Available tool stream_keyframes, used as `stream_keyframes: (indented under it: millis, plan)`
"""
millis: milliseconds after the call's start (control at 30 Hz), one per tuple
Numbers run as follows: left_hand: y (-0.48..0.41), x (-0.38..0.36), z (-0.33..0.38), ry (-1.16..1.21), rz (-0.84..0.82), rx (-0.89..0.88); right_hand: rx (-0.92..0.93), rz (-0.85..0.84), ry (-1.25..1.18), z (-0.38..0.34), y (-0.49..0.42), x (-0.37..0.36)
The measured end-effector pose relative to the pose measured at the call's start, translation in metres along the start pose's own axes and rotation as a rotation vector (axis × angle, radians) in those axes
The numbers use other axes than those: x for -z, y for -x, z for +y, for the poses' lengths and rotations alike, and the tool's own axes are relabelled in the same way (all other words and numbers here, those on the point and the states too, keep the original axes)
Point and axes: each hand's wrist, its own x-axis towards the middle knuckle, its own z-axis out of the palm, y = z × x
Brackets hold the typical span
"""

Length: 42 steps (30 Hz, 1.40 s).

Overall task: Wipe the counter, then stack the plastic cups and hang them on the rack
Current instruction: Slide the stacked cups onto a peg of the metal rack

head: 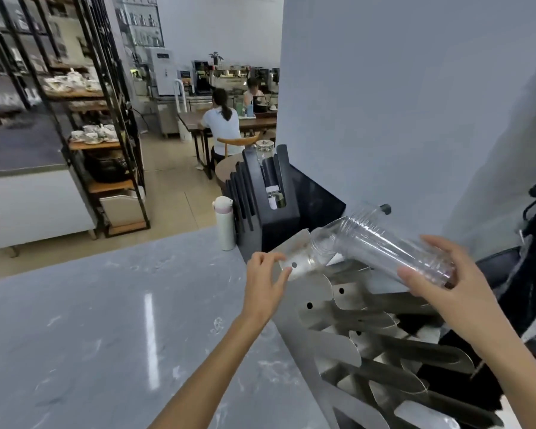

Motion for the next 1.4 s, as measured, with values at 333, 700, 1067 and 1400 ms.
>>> stream_keyframes:
  millis: [333,700,1067,1400]
  plan:
    - [-0.046,-0.014,-0.027,-0.009,-0.223,0.005,-0.042,-0.133,0.021,0.017,-0.024,-0.006]
    - [-0.067,-0.004,-0.038,-0.060,-0.431,-0.098,-0.053,-0.163,0.167,0.009,-0.030,-0.004]
    - [-0.066,-0.008,-0.039,0.224,-0.505,0.063,-0.044,-0.184,0.277,-0.021,-0.031,-0.009]
    - [-0.066,-0.013,-0.044,0.219,-0.500,0.036,0.016,-0.338,0.663,-0.037,-0.041,-0.024]
